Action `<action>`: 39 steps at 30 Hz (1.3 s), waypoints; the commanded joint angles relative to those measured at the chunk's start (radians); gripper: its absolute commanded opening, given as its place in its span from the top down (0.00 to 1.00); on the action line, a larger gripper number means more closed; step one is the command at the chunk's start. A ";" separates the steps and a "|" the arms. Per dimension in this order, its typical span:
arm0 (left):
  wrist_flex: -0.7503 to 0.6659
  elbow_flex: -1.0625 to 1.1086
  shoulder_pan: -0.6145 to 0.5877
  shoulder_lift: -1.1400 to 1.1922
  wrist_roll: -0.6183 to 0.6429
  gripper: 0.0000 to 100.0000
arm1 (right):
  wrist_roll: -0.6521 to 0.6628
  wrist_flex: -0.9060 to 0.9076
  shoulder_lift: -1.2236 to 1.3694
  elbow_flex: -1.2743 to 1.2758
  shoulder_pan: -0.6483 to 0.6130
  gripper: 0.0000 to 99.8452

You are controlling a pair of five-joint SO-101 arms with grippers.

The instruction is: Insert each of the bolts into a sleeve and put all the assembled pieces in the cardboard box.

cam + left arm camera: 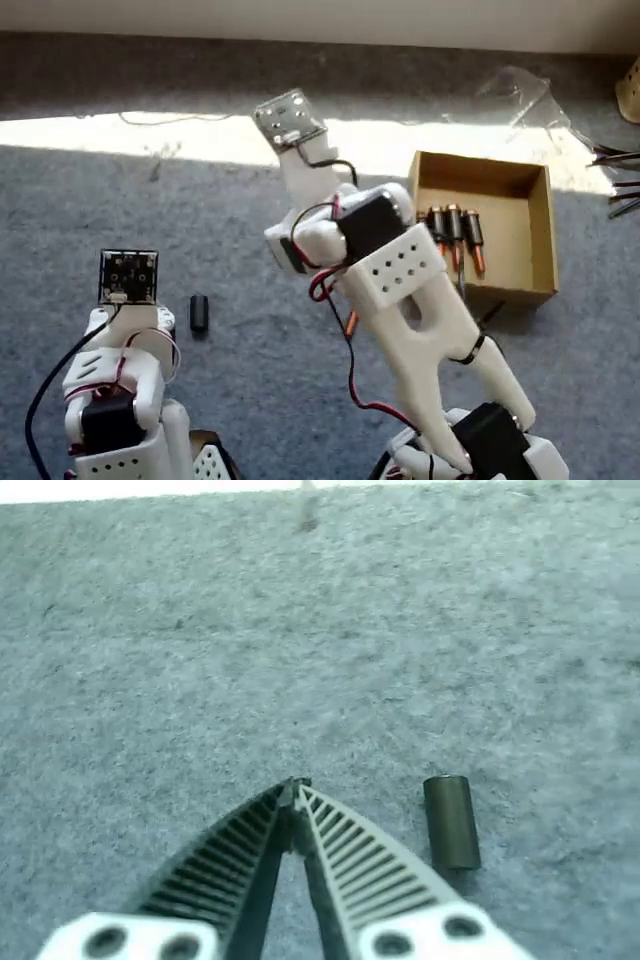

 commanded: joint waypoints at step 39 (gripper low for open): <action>-0.003 0.030 -0.171 -0.012 -0.003 0.99 | -0.646 -0.587 -0.031 0.463 -0.268 0.85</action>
